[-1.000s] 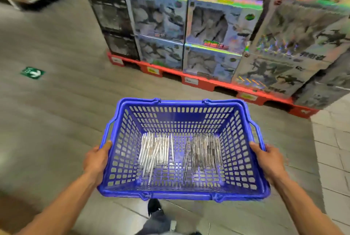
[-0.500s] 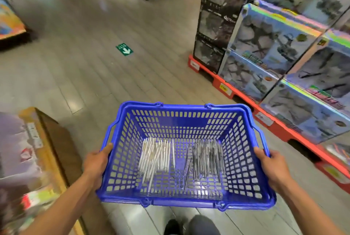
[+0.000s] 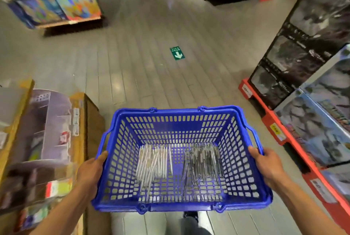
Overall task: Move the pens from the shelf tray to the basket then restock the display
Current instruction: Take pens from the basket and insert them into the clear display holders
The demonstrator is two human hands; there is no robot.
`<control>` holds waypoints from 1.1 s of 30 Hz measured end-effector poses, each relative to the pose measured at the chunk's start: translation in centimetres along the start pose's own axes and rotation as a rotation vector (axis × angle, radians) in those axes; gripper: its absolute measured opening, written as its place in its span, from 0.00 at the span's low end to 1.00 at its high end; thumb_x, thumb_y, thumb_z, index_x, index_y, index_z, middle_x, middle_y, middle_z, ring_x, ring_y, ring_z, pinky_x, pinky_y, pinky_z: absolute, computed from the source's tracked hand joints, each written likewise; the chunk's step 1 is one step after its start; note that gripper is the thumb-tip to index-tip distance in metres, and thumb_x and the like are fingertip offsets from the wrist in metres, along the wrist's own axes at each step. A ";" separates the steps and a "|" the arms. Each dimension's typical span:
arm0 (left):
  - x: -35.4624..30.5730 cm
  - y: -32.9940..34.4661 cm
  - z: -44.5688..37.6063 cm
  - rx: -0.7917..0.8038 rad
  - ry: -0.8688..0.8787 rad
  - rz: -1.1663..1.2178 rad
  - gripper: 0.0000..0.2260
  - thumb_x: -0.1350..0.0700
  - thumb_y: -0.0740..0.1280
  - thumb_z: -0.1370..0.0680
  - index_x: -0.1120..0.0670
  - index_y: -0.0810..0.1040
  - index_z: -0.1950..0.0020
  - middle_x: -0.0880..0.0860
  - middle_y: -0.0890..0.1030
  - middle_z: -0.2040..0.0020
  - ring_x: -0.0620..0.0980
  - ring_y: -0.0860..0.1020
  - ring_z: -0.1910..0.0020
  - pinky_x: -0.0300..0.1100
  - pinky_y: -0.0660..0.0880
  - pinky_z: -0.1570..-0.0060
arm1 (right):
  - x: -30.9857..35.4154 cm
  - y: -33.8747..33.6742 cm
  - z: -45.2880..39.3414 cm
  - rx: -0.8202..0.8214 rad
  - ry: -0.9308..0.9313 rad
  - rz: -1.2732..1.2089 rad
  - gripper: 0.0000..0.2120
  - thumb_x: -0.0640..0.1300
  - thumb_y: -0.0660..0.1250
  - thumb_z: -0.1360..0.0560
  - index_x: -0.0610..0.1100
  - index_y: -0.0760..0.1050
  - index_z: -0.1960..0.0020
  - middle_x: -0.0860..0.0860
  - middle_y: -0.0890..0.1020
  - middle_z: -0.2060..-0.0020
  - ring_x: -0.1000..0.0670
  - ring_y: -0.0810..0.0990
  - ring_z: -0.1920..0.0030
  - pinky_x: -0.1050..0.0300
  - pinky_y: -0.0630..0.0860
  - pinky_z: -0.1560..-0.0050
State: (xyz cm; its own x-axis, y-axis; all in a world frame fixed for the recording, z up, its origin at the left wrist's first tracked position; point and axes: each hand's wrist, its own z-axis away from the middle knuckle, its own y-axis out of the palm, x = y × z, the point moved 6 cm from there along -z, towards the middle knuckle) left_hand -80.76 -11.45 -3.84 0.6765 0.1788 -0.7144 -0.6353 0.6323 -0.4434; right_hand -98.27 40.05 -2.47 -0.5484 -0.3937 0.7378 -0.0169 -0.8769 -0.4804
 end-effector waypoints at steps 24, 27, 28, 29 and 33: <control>-21.5 2.0 -30.5 -0.076 -0.097 0.171 0.17 0.45 0.69 0.23 0.60 0.80 0.54 0.53 0.83 0.72 0.52 0.82 0.76 0.38 0.73 0.80 | 36.2 28.0 -21.2 0.208 -0.088 0.143 0.12 0.48 0.66 0.21 0.37 0.78 0.52 0.40 0.85 0.64 0.38 0.85 0.63 0.37 0.82 0.55; -25.0 1.7 -34.5 -0.082 -0.080 0.170 0.17 0.45 0.69 0.22 0.61 0.80 0.54 0.53 0.84 0.71 0.53 0.82 0.76 0.38 0.74 0.79 | 40.3 31.6 -23.5 0.207 -0.105 0.155 0.12 0.48 0.66 0.21 0.37 0.77 0.53 0.43 0.85 0.67 0.41 0.85 0.67 0.45 0.82 0.64; -26.1 1.8 -35.8 -0.080 -0.078 0.180 0.17 0.46 0.69 0.22 0.61 0.80 0.54 0.53 0.84 0.71 0.53 0.82 0.75 0.38 0.74 0.80 | 41.7 32.8 -24.4 0.211 -0.111 0.163 0.13 0.48 0.66 0.21 0.38 0.77 0.53 0.44 0.85 0.69 0.43 0.84 0.69 0.51 0.80 0.69; -27.2 1.9 -37.2 -0.084 -0.080 0.190 0.16 0.46 0.69 0.22 0.61 0.79 0.54 0.53 0.84 0.71 0.53 0.82 0.75 0.38 0.73 0.81 | 43.0 34.0 -25.4 0.214 -0.116 0.169 0.13 0.49 0.66 0.21 0.38 0.77 0.53 0.45 0.84 0.70 0.44 0.84 0.70 0.54 0.79 0.71; -31.6 2.4 -43.2 -0.128 -0.087 0.186 0.16 0.47 0.69 0.22 0.61 0.80 0.53 0.52 0.83 0.72 0.50 0.82 0.77 0.37 0.73 0.81 | 48.3 39.3 -30.0 0.234 -0.112 0.161 0.14 0.50 0.66 0.22 0.38 0.78 0.53 0.43 0.85 0.67 0.41 0.85 0.67 0.47 0.82 0.62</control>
State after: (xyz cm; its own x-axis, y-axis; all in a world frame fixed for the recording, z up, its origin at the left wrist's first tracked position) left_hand -119.77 -48.13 -5.70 0.5699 0.3509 -0.7431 -0.7900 0.4830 -0.3778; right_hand -150.47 -5.13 0.09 -0.4327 -0.5491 0.7150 0.2627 -0.8355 -0.4826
